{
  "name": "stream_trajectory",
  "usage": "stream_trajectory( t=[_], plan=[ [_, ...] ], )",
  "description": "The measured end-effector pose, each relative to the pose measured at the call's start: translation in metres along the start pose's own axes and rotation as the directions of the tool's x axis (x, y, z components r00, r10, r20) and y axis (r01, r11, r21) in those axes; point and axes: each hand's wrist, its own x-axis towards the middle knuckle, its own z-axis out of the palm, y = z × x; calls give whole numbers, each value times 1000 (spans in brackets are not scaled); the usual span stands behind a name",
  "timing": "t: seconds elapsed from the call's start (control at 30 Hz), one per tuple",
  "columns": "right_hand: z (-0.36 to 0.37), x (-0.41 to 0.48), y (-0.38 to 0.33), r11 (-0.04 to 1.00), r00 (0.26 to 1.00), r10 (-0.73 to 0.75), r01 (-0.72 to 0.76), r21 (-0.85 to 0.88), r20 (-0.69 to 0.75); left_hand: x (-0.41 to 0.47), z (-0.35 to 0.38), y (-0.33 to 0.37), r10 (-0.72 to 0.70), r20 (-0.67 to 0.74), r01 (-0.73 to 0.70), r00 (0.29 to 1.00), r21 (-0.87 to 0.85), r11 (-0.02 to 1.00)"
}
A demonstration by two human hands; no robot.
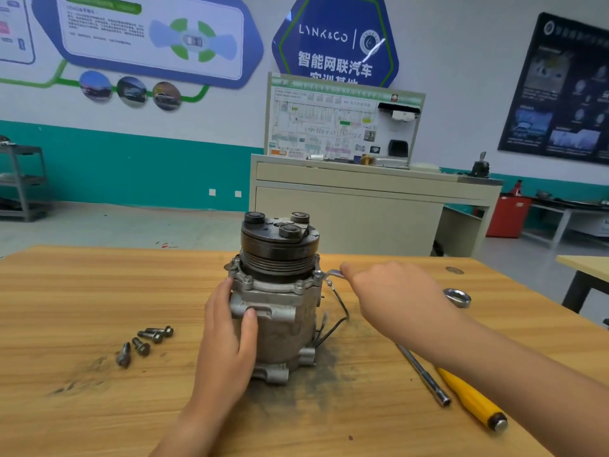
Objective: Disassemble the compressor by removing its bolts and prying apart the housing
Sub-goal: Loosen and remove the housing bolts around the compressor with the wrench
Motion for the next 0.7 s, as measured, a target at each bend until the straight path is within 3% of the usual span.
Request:
stream_trajectory(
  t=[0.17,0.43,0.7],
  plan=[
    [-14,-2,-15,994,994,-27,38,-106,104,1,-1,1,-4,4,4,1000,-5,1000],
    [-4,3,5,999,998,-41,42,-1,56,0,-3,-2,24,6,-24,1000,22,999],
    [2,0,2,995,997,-77,79,-58,25,1,-4,1,106,1,-106,994,35,994]
  ],
)
